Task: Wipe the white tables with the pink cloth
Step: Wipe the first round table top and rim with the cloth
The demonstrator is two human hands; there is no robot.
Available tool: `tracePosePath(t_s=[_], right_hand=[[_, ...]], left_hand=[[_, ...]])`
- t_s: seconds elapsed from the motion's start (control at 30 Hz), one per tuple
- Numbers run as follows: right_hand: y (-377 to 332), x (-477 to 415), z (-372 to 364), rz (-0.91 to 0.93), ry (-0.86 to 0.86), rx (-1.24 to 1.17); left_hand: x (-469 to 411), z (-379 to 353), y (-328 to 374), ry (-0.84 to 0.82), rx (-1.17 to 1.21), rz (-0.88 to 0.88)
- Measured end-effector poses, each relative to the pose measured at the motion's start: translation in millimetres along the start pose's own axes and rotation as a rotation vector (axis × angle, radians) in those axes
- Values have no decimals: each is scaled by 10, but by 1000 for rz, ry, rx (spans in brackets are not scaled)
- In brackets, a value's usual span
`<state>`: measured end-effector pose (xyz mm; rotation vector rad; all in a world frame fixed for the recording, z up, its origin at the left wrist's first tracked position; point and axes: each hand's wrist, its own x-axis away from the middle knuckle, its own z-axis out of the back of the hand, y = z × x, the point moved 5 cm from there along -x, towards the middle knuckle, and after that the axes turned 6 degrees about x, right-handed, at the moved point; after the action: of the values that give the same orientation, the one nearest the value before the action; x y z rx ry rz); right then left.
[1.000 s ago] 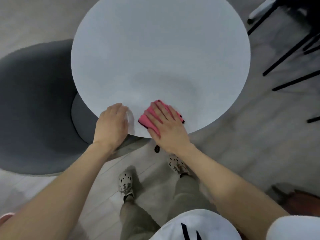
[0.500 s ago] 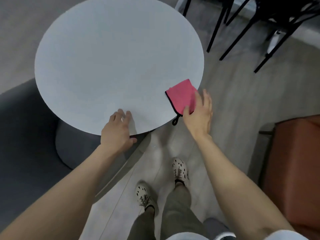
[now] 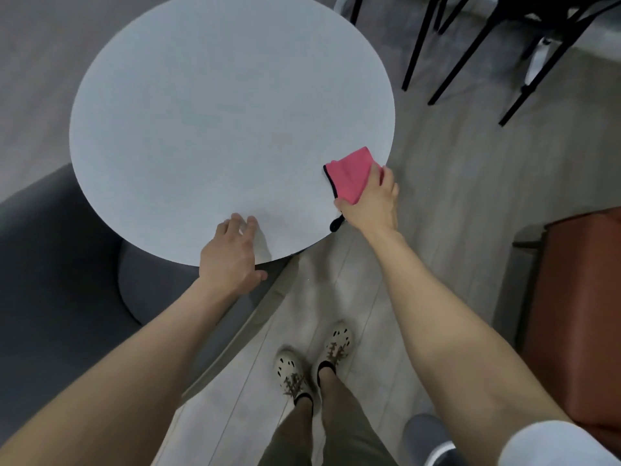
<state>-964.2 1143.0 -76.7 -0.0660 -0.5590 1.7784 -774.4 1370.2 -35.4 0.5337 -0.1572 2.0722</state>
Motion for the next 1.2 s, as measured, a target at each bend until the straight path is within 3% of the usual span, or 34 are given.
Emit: tracePosePath(t_s=[0.27, 0.5, 0.6, 0.7, 0.87, 0.97, 1.07, 1.2], right_hand=[[174, 776, 108, -41, -263, -104], [702, 1484, -35, -503, -267, -326], [650, 1479, -72, -579, -155, -418], [399, 1378, -57, -512, 15, -407], [-178, 1323, -309, -373, 204, -433], [-549, 1461, -568, -248, 281, -564], [-624, 1524, -626, -98, 500, -684], [-312, 1428, -711, -463, 609, -931]], left_hand=[[-3, 68, -14, -33, -42, -29], [-60, 108, -83, -16, -81, -98], [-195, 220, -141, -27, -60, -130], [-362, 373, -235, 32, 10, -180], [-433, 124, -89, 326, -54, -660], [-440, -87, -131, 466, -2, -761], [-462, -158, -221, 503, 86, -796], [-482, -182, -264, 477, 114, -787]])
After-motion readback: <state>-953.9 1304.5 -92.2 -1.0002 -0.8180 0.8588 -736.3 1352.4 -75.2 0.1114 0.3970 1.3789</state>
